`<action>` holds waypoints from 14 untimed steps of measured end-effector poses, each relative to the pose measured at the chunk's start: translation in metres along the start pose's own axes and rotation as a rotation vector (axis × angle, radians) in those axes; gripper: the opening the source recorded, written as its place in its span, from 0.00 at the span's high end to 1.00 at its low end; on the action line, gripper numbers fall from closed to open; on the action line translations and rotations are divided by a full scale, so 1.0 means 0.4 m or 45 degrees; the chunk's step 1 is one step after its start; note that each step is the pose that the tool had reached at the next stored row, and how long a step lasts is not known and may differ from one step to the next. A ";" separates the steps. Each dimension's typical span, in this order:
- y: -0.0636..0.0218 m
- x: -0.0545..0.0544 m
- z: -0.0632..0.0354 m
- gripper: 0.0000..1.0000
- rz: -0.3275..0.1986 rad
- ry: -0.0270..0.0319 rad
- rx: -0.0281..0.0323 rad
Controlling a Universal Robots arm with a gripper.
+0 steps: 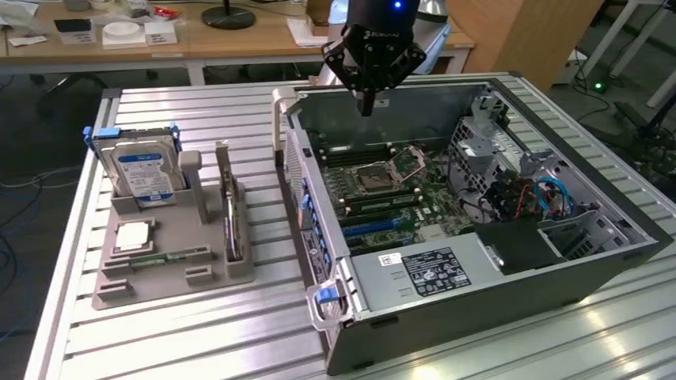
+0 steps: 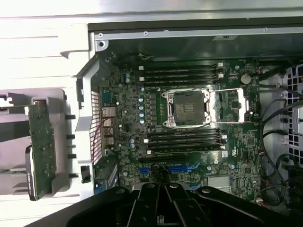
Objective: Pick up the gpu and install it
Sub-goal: 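Reach for the gpu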
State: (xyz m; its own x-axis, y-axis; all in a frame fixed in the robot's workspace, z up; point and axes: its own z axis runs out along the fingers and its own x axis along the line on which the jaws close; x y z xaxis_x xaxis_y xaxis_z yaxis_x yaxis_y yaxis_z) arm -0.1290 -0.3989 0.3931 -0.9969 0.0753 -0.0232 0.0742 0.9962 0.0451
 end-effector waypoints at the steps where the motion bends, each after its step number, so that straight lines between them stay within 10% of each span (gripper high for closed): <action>1: 0.000 0.004 0.000 0.90 0.000 -0.0001 0.0000; 14: -0.008 0.066 -0.002 0.90 0.000 0.0000 0.0000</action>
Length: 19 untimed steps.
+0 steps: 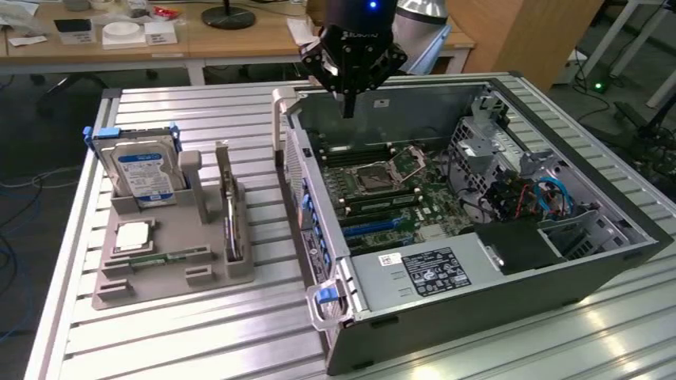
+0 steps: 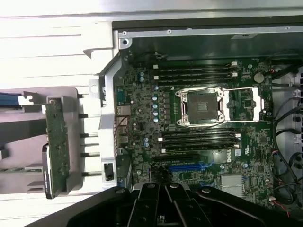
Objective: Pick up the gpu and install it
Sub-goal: 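Reach for the gpu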
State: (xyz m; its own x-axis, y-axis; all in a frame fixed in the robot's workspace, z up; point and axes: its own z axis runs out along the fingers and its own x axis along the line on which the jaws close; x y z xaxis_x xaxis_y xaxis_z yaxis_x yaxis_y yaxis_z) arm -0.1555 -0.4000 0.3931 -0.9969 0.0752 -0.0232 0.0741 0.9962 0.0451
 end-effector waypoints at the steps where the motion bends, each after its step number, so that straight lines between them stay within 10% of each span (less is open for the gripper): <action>1: -0.001 0.004 0.000 0.90 0.000 0.0000 0.0000; 19: -0.009 0.073 -0.002 0.90 0.000 0.0000 0.0000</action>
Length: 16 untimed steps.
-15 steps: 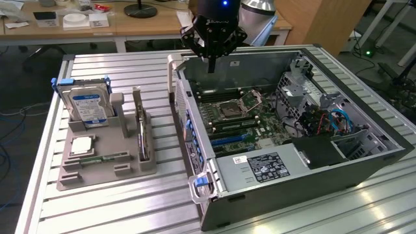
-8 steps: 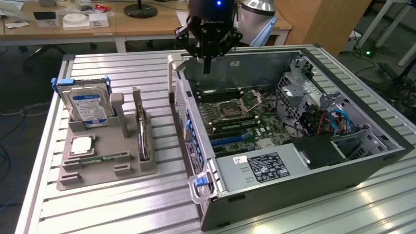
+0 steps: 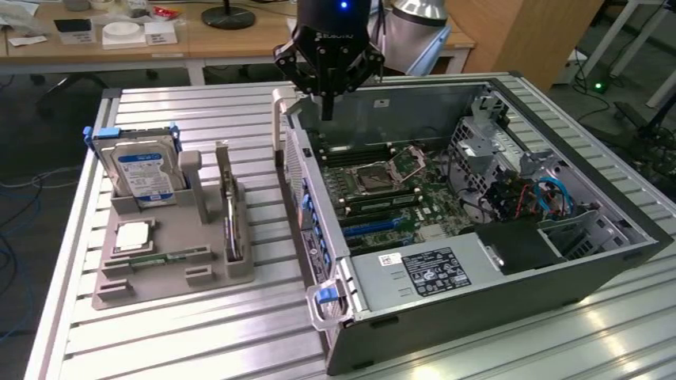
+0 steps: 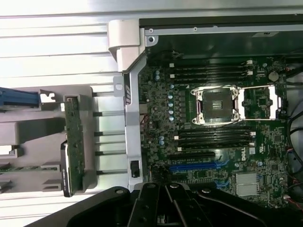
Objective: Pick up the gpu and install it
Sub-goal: 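Reach for the gpu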
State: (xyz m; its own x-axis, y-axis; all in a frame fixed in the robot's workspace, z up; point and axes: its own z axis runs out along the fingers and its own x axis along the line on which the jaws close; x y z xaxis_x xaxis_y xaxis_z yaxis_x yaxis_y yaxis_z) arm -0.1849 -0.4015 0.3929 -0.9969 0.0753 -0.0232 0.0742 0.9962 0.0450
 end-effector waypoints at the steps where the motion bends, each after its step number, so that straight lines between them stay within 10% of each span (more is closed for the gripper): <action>1: 0.000 0.004 0.000 0.90 0.000 0.0000 -0.0001; 16: -0.007 0.063 -0.001 0.90 0.000 0.0000 -0.0001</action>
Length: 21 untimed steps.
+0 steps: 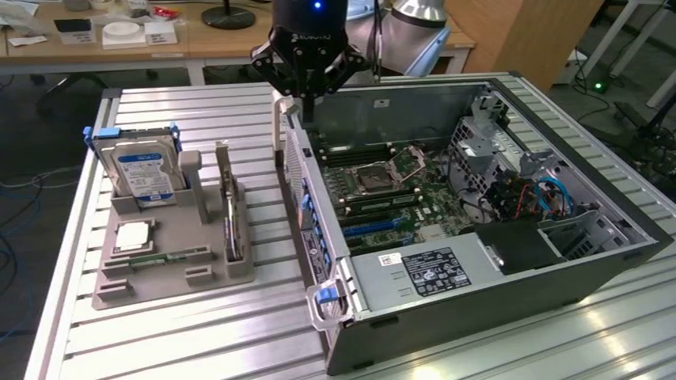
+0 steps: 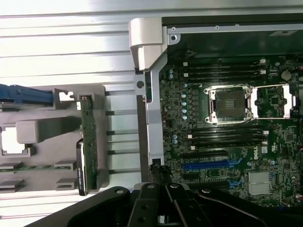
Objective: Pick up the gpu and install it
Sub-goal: 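Reach for the gpu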
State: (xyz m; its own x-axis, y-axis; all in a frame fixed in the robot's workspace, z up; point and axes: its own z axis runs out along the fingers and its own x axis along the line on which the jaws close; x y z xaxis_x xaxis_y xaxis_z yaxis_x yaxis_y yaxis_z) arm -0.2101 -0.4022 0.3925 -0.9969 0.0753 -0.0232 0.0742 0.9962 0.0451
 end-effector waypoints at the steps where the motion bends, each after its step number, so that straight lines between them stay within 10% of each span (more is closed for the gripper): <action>1: 0.000 0.004 0.000 0.90 0.000 0.0000 0.0000; 21: -0.008 0.076 -0.001 0.90 0.000 0.0002 0.0001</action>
State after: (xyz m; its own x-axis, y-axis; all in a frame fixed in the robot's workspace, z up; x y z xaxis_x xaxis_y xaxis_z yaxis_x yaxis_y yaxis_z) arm -0.2405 -0.4031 0.3919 -0.9969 0.0753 -0.0230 0.0742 0.9962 0.0450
